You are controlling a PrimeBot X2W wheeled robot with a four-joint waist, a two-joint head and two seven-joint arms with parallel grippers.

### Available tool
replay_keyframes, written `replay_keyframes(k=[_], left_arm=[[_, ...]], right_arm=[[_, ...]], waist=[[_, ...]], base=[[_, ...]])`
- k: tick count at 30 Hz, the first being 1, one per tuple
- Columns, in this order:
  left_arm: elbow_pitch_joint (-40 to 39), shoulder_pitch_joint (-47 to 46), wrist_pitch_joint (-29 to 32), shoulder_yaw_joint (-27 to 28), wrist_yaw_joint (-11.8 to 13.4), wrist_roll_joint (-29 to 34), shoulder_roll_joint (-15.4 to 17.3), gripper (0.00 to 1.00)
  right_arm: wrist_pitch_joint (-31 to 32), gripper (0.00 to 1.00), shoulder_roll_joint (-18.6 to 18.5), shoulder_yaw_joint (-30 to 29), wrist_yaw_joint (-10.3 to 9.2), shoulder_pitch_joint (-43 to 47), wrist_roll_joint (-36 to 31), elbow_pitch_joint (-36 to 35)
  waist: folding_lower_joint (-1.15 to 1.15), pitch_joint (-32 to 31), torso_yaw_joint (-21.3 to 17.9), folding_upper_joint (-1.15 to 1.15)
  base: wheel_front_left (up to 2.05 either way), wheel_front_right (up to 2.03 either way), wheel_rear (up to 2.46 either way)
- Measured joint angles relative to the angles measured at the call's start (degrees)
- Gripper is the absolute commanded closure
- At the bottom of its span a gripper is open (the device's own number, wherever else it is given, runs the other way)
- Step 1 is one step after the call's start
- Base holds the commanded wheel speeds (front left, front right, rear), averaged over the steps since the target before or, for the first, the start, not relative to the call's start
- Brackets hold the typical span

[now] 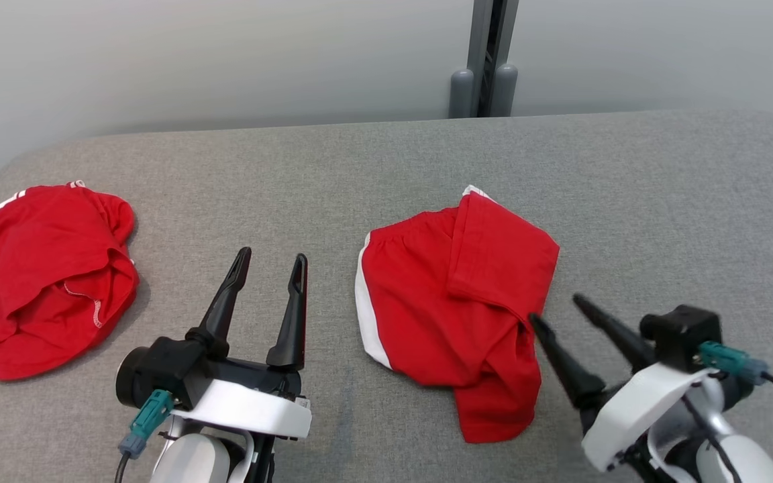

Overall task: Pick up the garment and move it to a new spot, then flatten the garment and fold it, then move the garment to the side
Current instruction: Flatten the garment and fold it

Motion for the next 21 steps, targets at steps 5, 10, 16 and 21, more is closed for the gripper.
replay_keyframes(k=[5, 10, 16, 21], left_arm=[[0.53, -0.47, 0.0, 0.4, -0.63, 0.6, 0.0, 0.0], [0.53, -1.06, 0.0, 0.93, -0.81, 0.89, -0.01, 0.0], [1.02, 0.19, 0.0, 0.15, -0.82, 0.88, 0.0, 0.0], [1.04, 0.26, 0.0, -1.13, -0.82, 0.88, -0.01, 0.0]], right_arm=[[-7.21, 0.0, 1.54, -4.61, 0.0, -1.66, -6.53, -1.6], [-14.57, 0.0, 4.25, -8.71, 0.0, -1.85, -11.33, -0.64], [-19.65, 0.0, 6.21, -9.94, 0.0, -0.92, -14.1, 3.11], [-20.19, 0.0, 6.6, -7.6, 0.0, -1.75, -15.85, 6.56]], waist=[[0.0, 0.39, -0.34, 0.0], [0.0, 0.38, -0.17, 0.0], [0.0, 0.33, 0.27, 0.0], [0.0, 1.01, 1.14, 0.0]], base=[[0.0, 0.0, 0.0], [0.0, 0.0, 0.0], [0.0, 0.0, 0.0], [0.0, 0.0, 0.0]])
